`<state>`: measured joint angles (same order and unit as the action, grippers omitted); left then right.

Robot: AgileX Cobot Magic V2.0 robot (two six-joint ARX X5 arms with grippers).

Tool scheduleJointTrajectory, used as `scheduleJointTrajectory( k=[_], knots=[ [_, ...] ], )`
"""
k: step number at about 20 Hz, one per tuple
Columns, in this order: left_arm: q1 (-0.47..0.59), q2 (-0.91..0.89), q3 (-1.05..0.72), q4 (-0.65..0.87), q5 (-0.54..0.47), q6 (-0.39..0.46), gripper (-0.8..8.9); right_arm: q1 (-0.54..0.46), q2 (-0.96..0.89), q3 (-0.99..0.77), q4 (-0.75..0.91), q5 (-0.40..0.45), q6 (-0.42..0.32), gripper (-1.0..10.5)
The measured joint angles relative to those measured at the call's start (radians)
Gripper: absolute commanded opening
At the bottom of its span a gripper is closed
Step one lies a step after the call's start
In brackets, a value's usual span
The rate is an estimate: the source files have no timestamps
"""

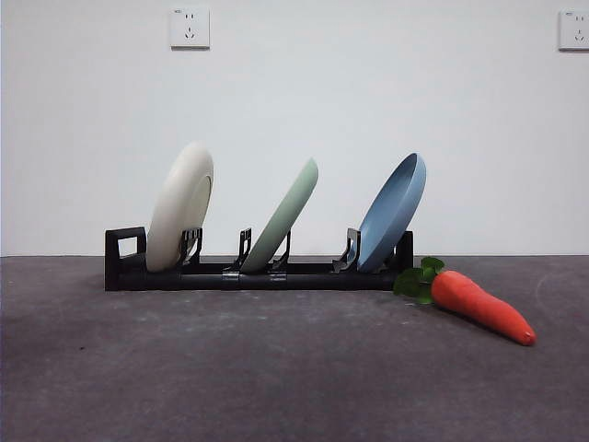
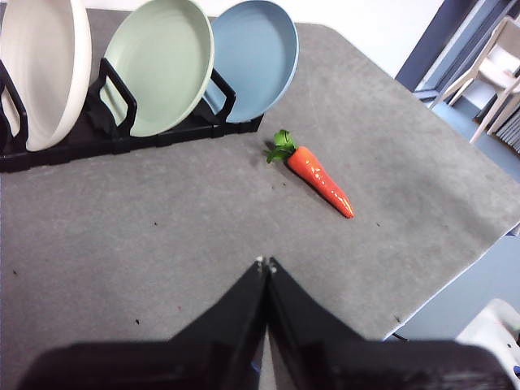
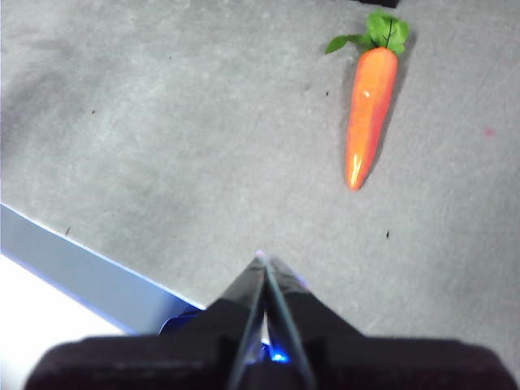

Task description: Take the green plate from the plate rack,put the plate on the table,take the carrot from the table,put the carrot in the plate

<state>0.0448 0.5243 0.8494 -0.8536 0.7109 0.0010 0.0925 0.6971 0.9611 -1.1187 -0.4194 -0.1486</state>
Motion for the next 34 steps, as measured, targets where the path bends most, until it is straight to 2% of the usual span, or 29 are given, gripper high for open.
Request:
scheduleJointTrajectory(
  k=[1,3,4,13,18,20,23,27,31,34],
  knots=[
    [0.000,0.003,0.000,-0.001,0.000,0.002,1.68,0.000,0.000,0.000,0.003,0.000,-0.002,1.5],
    [0.000,0.004,0.000,-0.003,-0.001,-0.001,5.79,0.000,0.000,0.000,0.009,0.000,0.003,5.5],
    [0.000,0.004,0.000,-0.002,-0.002,-0.002,6.24,0.000,0.000,0.000,0.009,0.000,0.006,6.7],
    [-0.001,0.064,0.001,0.028,0.000,-0.003,6.24,0.000,0.004,0.000,0.010,0.000,0.019,6.6],
    [-0.094,0.140,0.002,0.241,-0.004,-0.071,6.23,0.000,0.010,0.000,0.027,0.000,0.021,6.6],
    [-0.165,0.204,0.005,0.357,-0.042,-0.111,6.23,0.000,0.020,0.000,0.027,0.000,0.021,6.6],
    [-0.306,0.364,0.063,0.459,-0.166,-0.140,6.23,0.000,0.038,0.000,0.028,0.000,0.021,6.6],
    [-0.447,0.628,0.223,0.506,-0.293,-0.114,6.22,0.000,0.065,0.000,0.035,0.000,0.021,6.6],
    [-0.504,0.900,0.414,0.602,-0.425,-0.071,6.21,0.000,0.076,0.000,0.035,0.000,0.021,6.6],
    [-0.520,1.080,0.537,0.673,-0.463,-0.050,6.21,0.000,0.077,0.000,0.035,0.000,0.021,6.6]
  ],
)
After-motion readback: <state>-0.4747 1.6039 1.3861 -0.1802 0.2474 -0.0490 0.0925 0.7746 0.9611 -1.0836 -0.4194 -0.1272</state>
